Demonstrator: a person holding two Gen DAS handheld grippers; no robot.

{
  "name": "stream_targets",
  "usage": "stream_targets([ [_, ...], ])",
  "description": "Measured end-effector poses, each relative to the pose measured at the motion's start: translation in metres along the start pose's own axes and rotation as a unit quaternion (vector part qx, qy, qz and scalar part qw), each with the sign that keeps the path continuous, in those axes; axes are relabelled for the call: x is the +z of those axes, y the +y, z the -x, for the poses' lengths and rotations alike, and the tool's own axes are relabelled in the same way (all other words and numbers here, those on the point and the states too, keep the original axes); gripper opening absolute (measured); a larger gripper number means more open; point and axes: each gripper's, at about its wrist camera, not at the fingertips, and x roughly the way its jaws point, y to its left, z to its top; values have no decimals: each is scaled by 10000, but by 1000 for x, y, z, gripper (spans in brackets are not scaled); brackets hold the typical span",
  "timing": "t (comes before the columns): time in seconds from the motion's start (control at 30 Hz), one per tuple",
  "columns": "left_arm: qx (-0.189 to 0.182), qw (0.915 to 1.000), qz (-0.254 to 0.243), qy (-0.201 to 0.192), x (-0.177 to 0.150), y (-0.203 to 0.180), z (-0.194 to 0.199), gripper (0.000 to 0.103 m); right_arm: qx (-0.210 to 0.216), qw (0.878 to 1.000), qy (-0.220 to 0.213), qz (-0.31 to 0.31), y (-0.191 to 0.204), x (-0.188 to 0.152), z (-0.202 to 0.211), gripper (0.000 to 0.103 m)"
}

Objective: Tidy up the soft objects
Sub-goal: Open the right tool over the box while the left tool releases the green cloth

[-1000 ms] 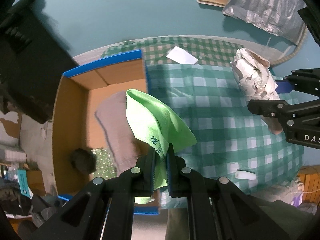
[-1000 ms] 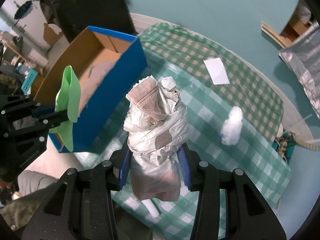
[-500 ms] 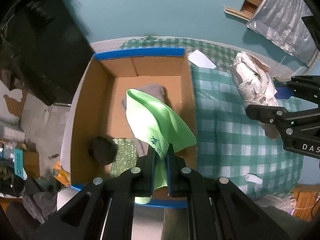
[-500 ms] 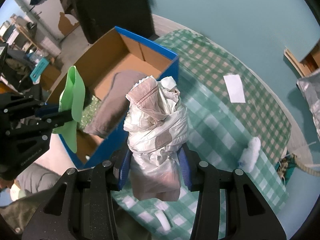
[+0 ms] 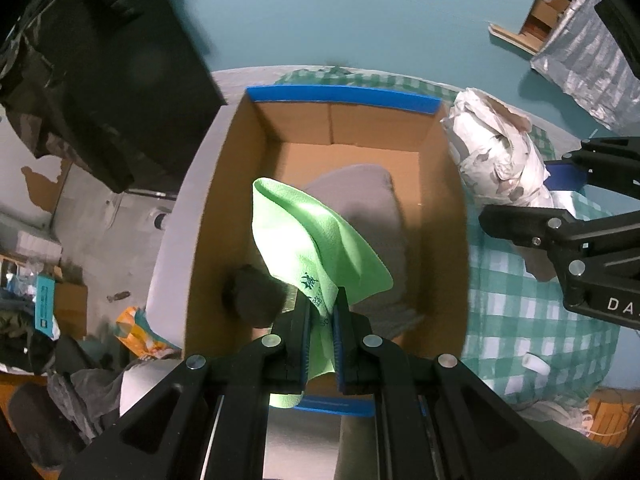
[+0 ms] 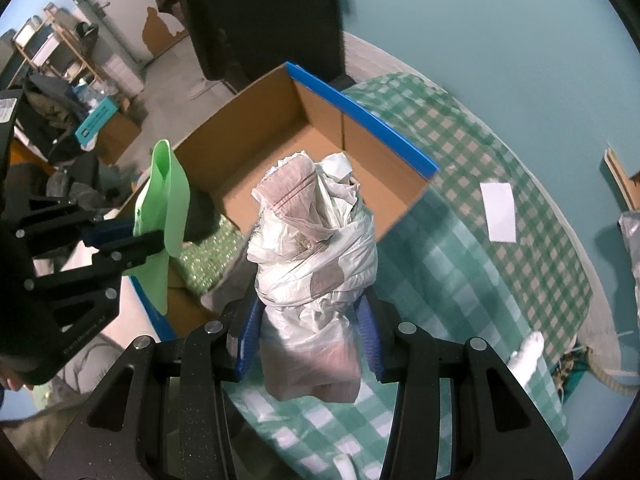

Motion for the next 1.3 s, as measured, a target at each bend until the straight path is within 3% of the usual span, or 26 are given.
stream_targets([
  [0.5,304,9984,249,406,-2,49,-48,10,59,9986,492,190,23,30,-55,43],
  [0.57,315,9981,294,450,-2,53,-53,19,122,9984,529,176,24,30,-61,44],
  [0.63,335,9975,396,481,-2,56,-57,46,191,9981,568,173,26,30,-65,47],
  [0.67,324,9973,428,506,-2,57,-58,48,174,9981,570,173,28,29,-66,49],
  [0.73,268,9974,501,447,-1,57,-56,51,152,9983,527,210,30,29,-65,64],
  [0.8,255,9979,493,330,-2,56,-50,58,78,9989,412,217,30,27,-61,73],
  [1.3,387,9991,130,58,-7,27,-23,61,96,10000,14,19,7,1,-19,73],
])
